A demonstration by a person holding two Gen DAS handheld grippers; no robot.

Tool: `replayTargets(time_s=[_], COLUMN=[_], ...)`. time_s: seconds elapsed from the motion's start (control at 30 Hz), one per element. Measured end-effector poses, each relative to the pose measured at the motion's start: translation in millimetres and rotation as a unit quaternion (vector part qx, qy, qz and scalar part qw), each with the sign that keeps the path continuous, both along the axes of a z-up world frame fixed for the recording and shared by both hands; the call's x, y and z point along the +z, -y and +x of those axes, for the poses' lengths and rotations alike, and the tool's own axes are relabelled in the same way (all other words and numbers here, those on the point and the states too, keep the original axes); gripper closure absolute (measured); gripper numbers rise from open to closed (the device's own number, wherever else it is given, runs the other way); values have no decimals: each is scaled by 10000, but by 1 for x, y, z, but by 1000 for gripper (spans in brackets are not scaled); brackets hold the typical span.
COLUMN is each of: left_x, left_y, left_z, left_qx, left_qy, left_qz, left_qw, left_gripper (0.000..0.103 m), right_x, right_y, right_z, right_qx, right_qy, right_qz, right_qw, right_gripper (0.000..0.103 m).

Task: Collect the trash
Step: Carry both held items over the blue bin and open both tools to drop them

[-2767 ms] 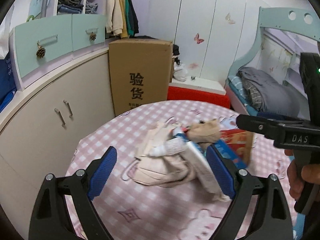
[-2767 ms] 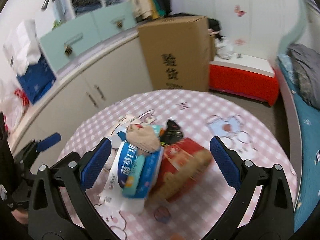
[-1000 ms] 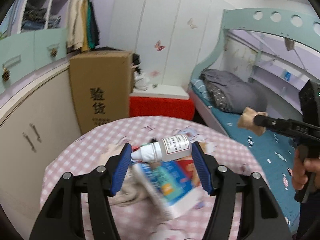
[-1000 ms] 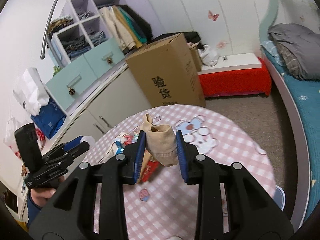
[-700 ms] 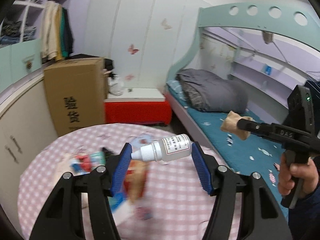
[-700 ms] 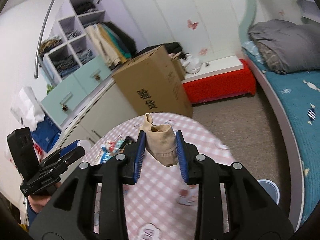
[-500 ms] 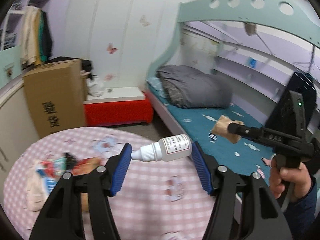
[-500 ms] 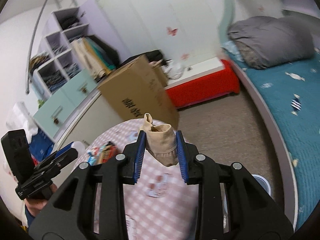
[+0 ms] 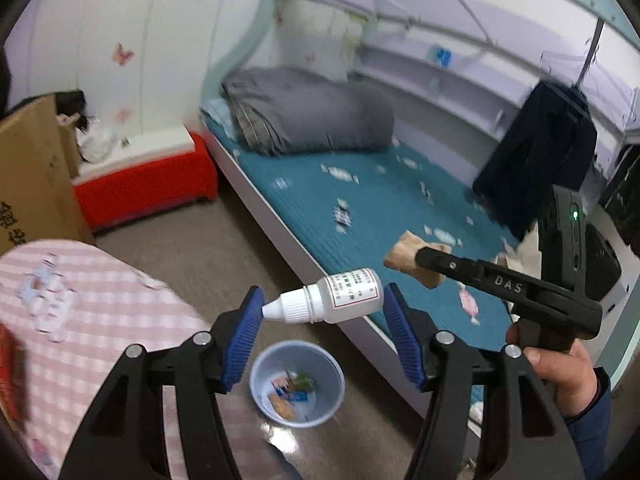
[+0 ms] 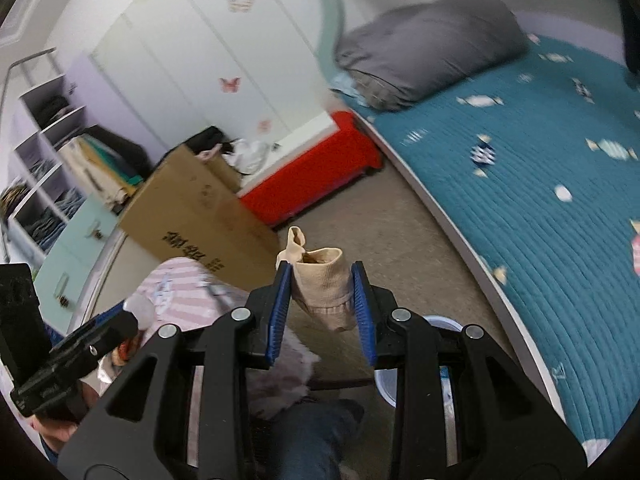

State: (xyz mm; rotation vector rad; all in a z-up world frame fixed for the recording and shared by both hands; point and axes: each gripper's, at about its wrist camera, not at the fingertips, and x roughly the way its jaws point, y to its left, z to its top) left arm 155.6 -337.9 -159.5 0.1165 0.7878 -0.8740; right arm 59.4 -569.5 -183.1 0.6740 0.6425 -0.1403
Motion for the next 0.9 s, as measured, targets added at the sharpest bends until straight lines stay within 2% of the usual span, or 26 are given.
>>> replayTargets(time_s=[0.17,0.37,0.6,0.8,0.9], left_x=[-38,-88,-151,-194,-207], left_y=[43,79,101,114,113], left_z=[1,20,47,66,73], left_qx=[-220,-155,115,308,400], left_qy=[-245,-929,-1632,-2154,-2288], left_qz=[534,1058,1690,1995,2058], left_qw=[9980,9899,9720,9554,9506], left_gripper=[43,43,43,43,42], right_x=[-41,-98,-158,-193,-204], right_y=[24,43,50,52,50], right_z=[3,13,30,44,50], right_qx=[-148,-294,-361,-390,-396], right_qy=[-376,-913,-1479,-1759,-1881], right_qz=[267,686,1086,1347,1416], right_qw=[9988,9930,9824,9744,9711], right_gripper=[73,73,73,73,72])
